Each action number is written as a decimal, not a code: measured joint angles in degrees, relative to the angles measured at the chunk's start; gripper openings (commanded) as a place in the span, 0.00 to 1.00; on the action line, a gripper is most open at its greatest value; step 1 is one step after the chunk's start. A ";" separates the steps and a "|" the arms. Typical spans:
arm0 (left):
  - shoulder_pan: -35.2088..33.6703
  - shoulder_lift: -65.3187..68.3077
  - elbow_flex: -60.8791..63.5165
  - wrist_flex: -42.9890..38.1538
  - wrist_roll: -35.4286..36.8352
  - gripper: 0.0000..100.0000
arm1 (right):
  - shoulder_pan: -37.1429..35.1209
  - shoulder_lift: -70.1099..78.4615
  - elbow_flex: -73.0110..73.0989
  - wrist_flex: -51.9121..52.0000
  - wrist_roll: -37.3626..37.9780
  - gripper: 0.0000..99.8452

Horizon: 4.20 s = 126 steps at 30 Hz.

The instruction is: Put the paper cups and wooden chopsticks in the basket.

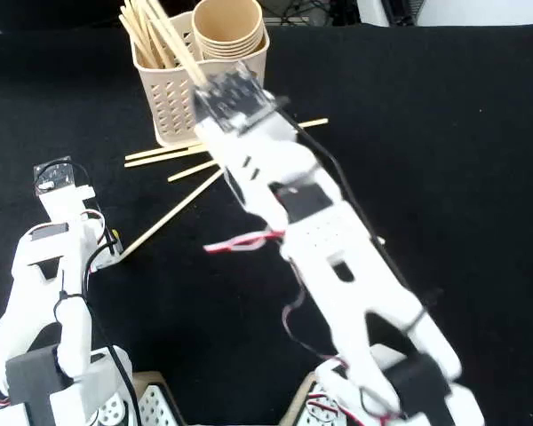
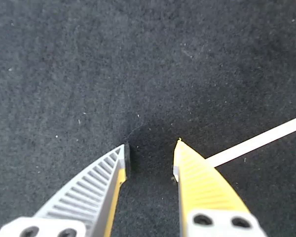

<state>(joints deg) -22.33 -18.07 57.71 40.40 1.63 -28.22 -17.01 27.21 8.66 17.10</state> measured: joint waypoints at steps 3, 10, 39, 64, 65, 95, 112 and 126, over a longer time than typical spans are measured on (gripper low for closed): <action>0.00 0.00 0.00 0.00 0.00 0.17 | -1.49 6.07 -8.97 -0.26 0.00 0.01; 0.00 0.00 0.00 0.00 0.00 0.17 | -4.57 21.54 -28.31 -0.35 0.00 0.01; 1.05 0.00 0.00 0.00 0.00 0.17 | -1.41 57.93 -67.25 8.79 -0.44 0.02; 1.05 0.00 0.00 0.00 0.00 0.17 | -1.67 46.68 -67.96 20.48 -3.78 0.08; 1.05 0.00 0.00 0.00 0.00 0.17 | -1.85 44.57 -67.96 22.33 -3.78 0.08; 1.23 0.00 0.00 0.00 0.00 0.17 | 27.08 23.65 -63.21 84.57 13.80 0.18; 1.23 0.00 0.00 0.00 0.00 0.17 | 27.16 52.66 -33.85 10.20 23.91 0.18; 1.23 0.00 0.00 0.00 0.00 0.17 | 25.49 79.74 -71.65 23.21 25.76 0.18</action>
<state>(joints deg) -21.10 -18.07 57.71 40.40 1.63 -2.73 62.73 -44.44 31.87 42.86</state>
